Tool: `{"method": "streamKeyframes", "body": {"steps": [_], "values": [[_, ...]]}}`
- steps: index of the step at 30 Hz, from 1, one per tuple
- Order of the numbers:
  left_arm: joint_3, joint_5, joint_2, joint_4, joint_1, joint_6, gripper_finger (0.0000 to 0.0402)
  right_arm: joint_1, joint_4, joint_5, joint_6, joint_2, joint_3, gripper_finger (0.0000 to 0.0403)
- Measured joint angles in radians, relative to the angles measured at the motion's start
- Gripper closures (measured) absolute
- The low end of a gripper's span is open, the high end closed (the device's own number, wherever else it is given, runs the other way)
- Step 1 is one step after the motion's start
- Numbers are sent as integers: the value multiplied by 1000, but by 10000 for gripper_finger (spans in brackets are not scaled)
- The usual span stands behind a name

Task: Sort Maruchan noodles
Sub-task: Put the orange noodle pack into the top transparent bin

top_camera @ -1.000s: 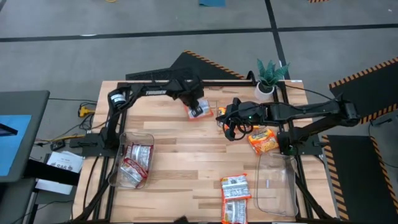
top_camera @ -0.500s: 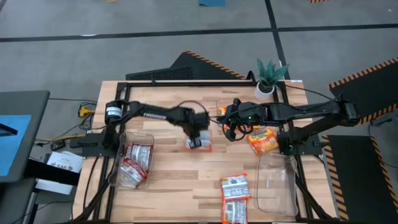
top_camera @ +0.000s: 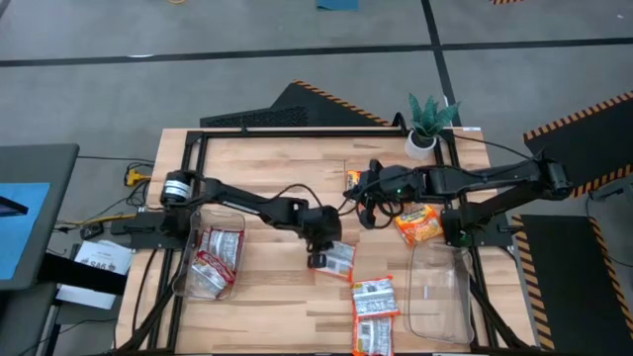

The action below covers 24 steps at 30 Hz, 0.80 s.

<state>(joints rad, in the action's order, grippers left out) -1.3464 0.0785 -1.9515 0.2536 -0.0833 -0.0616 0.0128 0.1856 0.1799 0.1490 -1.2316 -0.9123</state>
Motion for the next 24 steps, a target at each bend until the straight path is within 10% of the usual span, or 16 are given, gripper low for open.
{"method": "streamKeyframes", "body": {"steps": [9, 24], "values": [[56, -162, 309, 106, -16, 52, 401, -2, -14, -108, 73, 4, -7, 334], [787, -219, 903, -665, -86, -47, 401, -203, 76, -246, 146, -278, -37, 113]]}}
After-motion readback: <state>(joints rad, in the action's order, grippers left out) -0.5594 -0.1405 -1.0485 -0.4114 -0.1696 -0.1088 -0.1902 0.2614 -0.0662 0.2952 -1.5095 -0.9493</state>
